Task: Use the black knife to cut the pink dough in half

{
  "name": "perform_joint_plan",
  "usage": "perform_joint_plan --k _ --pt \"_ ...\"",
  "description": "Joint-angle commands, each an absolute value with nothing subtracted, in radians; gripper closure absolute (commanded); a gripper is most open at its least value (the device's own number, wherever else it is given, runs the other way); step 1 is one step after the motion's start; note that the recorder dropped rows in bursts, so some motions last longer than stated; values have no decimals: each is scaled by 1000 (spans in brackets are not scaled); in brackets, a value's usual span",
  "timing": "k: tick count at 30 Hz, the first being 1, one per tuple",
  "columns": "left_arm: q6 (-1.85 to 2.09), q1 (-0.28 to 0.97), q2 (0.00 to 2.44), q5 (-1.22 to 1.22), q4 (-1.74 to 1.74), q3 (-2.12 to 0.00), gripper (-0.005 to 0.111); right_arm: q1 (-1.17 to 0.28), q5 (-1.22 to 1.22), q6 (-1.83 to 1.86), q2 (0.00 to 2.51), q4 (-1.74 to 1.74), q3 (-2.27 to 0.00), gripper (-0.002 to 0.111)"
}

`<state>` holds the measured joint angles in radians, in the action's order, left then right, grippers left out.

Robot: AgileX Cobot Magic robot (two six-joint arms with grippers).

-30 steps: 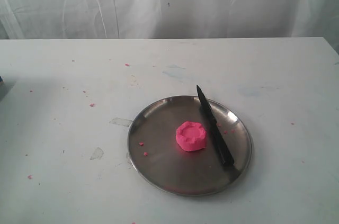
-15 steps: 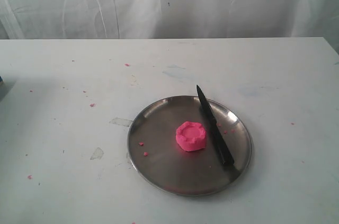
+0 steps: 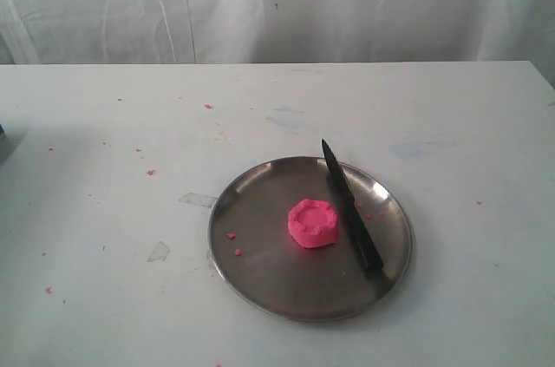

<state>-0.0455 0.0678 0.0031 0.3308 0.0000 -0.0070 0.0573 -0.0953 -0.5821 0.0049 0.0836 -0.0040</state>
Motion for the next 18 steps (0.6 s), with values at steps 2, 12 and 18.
perform_joint_plan --k 2,12,18 --pt "-45 71 0 338 0 0 107 58 32 -570 0 86 0 108" --pt "-45 71 0 338 0 0 107 58 135 -519 26 89 0 108" --pt "-45 71 0 338 0 0 107 58 105 -510 233 136 0 108"
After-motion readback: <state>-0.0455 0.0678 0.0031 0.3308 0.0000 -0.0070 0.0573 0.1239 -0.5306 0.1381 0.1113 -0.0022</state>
